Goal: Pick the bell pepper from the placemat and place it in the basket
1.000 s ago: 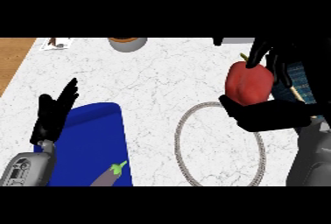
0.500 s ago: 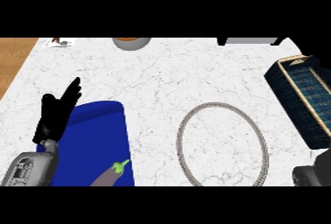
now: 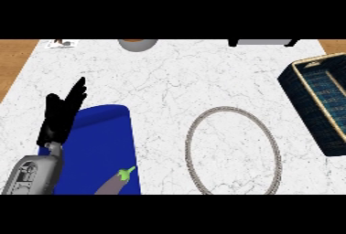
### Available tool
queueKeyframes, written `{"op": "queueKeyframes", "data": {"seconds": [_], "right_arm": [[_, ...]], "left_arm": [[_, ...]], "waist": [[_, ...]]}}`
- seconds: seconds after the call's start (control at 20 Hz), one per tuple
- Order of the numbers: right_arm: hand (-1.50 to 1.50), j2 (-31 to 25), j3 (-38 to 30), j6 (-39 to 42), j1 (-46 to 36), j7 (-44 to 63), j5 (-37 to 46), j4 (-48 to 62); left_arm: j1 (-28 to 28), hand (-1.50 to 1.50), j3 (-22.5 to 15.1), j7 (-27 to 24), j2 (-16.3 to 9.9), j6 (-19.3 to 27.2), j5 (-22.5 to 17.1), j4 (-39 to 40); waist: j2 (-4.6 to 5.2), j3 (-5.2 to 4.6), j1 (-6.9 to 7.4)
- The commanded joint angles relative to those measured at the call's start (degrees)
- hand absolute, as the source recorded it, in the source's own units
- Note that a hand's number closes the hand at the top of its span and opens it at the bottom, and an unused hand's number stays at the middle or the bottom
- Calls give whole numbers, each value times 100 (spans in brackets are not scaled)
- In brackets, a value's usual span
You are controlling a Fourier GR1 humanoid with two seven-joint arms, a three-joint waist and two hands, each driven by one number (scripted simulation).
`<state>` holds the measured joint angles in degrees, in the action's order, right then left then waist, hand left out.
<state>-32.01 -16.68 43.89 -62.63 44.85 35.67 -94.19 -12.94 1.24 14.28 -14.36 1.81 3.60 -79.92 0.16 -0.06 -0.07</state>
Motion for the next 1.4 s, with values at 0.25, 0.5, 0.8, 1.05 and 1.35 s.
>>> {"op": "queueKeyframes", "data": {"seconds": [0.25,0.5,0.8,1.05,1.35], "right_arm": [[150,-1475,-246,-687,1033,-1914,625,1469],[150,-1859,-283,-1108,1080,-3152,621,2602],[150,-2025,-272,-1339,1193,-4002,619,3439],[150,-2009,-192,-2117,1485,-4771,911,4198],[150,-1618,-592,-1911,1377,-4201,503,4786]], "left_arm": [[73,0,30,-206,88,-102,-34,100],[-306,0,216,-82,-62,-228,-83,335],[-153,0,103,39,25,-204,70,159],[270,0,-86,238,154,-138,173,-481],[183,0,56,-96,140,-153,193,-86]], "waist": [[15,9,40],[19,8,65],[1,6,69],[1,11,122],[-4,8,87]]}}
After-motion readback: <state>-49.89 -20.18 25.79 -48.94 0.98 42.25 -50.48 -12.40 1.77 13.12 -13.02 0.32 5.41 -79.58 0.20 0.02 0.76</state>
